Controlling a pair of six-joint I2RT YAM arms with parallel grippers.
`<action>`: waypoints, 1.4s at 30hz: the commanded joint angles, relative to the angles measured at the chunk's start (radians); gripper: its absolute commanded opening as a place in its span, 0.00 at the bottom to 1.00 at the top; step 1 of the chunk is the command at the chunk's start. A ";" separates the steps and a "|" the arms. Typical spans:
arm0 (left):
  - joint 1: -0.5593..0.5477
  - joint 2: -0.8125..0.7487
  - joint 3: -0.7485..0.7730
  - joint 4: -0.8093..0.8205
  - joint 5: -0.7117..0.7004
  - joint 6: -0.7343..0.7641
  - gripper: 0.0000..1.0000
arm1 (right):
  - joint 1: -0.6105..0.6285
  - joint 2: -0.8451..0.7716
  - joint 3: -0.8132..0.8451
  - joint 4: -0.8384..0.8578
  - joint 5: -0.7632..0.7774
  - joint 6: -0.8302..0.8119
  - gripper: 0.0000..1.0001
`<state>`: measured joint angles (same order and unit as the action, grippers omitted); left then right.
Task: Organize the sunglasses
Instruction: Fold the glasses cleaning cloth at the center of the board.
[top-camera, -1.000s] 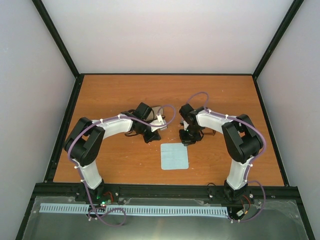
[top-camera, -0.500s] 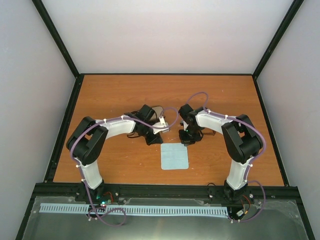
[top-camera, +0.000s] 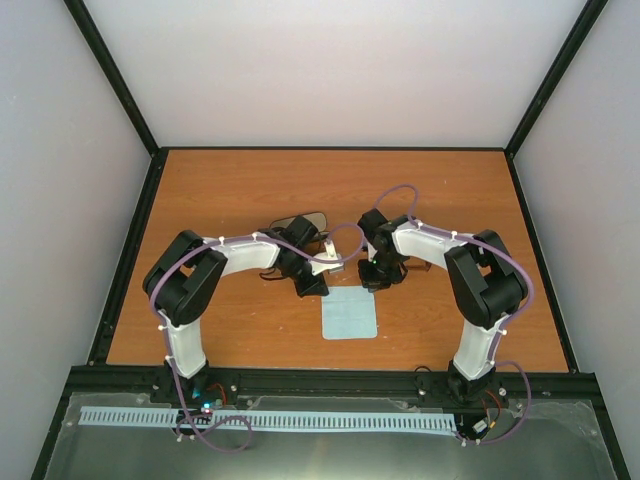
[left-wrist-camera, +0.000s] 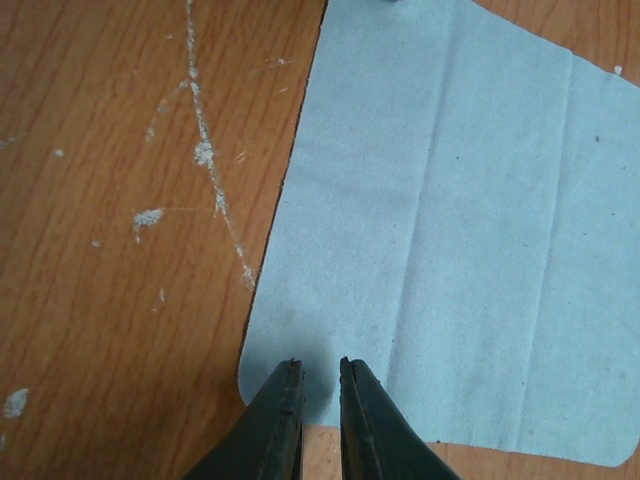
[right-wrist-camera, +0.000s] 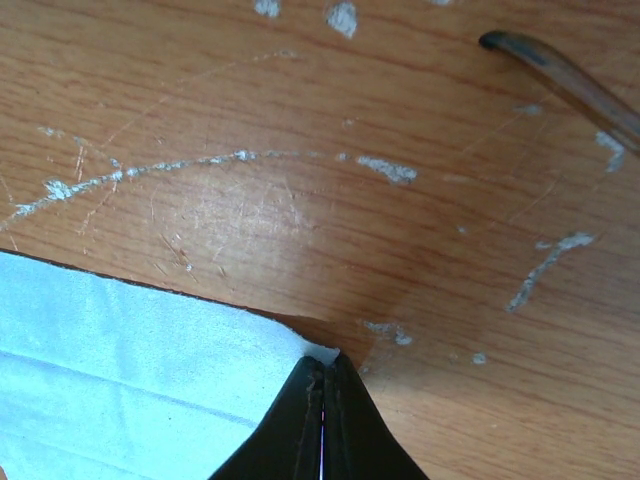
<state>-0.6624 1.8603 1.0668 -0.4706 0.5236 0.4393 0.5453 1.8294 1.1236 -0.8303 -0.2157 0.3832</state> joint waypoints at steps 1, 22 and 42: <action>-0.013 0.011 0.013 -0.001 -0.017 -0.009 0.14 | 0.012 -0.003 -0.026 0.005 0.025 0.010 0.03; -0.051 -0.036 -0.026 0.065 -0.108 0.006 0.01 | 0.010 -0.050 -0.029 0.012 0.069 0.027 0.03; -0.052 -0.093 -0.052 0.113 -0.099 0.022 0.01 | 0.010 -0.048 -0.009 0.016 0.031 0.029 0.43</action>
<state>-0.7044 1.7775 1.0180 -0.3721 0.4217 0.4435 0.5461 1.7515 1.0969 -0.8001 -0.1780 0.4091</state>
